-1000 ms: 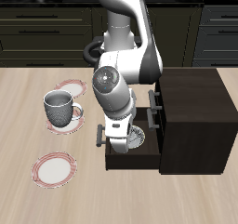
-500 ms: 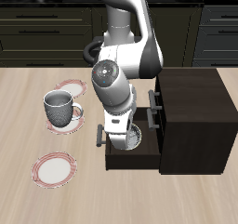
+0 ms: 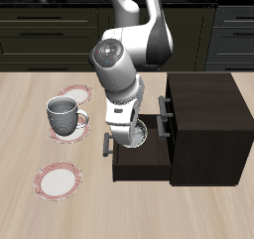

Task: Place the bowl on the farthest plate relative to the robot

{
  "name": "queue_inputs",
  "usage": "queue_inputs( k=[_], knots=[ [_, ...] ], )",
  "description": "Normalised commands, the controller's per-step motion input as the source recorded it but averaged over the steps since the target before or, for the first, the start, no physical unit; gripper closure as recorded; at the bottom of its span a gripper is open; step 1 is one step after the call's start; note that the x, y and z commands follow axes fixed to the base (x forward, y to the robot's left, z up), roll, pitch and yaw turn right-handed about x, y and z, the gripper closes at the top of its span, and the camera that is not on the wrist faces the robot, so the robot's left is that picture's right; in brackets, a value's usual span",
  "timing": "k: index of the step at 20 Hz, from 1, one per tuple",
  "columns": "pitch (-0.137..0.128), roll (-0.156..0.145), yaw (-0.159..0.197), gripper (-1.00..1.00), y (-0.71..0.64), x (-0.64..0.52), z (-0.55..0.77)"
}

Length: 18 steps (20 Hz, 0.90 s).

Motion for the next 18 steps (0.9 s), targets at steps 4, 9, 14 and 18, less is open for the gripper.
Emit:
queue_inputs(
  k=[4, 9, 14, 18],
  knots=[
    [-0.029, -0.033, -0.115, 1.00, -0.15, 0.01, 0.28],
    [-0.027, -0.058, -0.344, 1.00, -0.30, 0.05, 0.52],
    [0.025, -0.037, -0.446, 1.00, -0.27, 0.05, 0.47],
    [-0.083, -0.088, -0.253, 1.00, -0.26, 0.11, 0.36]
  ],
)
